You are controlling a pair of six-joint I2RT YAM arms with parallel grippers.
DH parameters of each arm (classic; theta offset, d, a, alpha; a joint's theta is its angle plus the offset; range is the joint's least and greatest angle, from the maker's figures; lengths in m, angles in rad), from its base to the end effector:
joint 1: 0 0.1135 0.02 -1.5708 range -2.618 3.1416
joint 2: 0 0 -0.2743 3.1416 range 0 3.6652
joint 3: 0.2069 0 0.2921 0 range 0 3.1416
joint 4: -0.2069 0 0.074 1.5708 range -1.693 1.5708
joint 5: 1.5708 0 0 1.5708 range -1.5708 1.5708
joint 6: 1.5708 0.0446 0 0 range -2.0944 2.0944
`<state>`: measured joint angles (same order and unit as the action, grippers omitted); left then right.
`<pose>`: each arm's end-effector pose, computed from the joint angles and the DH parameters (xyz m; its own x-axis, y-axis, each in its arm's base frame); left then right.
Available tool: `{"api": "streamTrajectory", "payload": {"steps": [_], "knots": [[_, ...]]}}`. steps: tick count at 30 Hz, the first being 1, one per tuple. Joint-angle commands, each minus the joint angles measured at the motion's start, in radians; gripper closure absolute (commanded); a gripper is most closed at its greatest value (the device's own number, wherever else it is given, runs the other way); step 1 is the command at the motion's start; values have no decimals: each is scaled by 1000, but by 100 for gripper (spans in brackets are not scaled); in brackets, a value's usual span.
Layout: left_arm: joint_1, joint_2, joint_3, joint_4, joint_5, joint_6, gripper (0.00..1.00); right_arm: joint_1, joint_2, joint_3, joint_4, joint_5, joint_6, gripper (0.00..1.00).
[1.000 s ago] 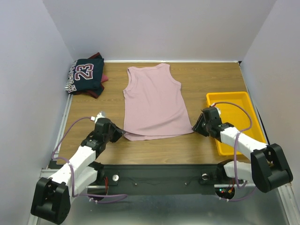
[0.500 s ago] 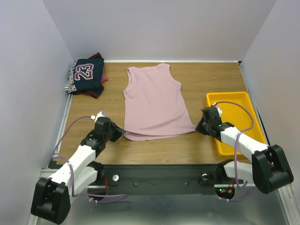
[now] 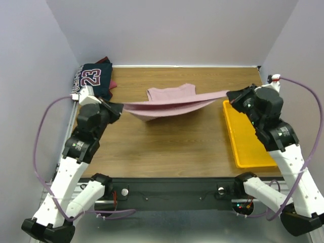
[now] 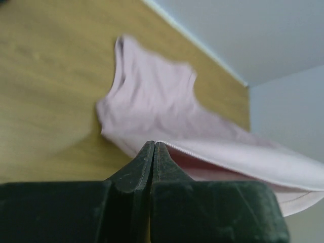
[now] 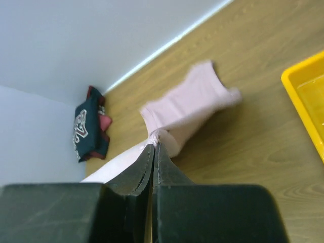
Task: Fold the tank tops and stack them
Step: Flatten the tank top out
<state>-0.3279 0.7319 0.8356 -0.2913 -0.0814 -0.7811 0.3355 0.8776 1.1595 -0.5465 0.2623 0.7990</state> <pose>0.2004 -0.0643 0.3640 -0.2981 -0.6398 -0.7084 0.0499 0.7306 -0.6809 0.2074 0.0601 0.4310 -0.2307 0.6526 -0.7217 0.1200 0.7552 0.6444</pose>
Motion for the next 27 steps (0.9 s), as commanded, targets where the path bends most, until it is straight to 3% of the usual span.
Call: {"api": "streamTrajectory", "payload": {"steps": [1, 2, 8, 18, 23, 26, 27], "knots": [[0, 27, 265, -19, -106, 88, 100, 7, 55, 191, -63, 84, -47, 100], [0, 41, 266, -11, -116, 92, 100, 5, 70, 242, -63, 95, -56, 100], [0, 171, 606, 88, -167, 108, 100, 5, 274, 639, -63, 155, -142, 100], [15, 452, 867, 311, -212, 158, 100, 4, 727, 1167, -30, 187, -280, 100], [85, 677, 948, 492, -108, 152, 100, -27, 914, 1267, 135, 111, -343, 99], [147, 885, 1155, 511, 29, 143, 100, -70, 1066, 1402, 193, 56, -342, 100], [161, 943, 1316, 500, 63, 129, 100, -82, 1102, 1442, 213, 40, -334, 99]]}}
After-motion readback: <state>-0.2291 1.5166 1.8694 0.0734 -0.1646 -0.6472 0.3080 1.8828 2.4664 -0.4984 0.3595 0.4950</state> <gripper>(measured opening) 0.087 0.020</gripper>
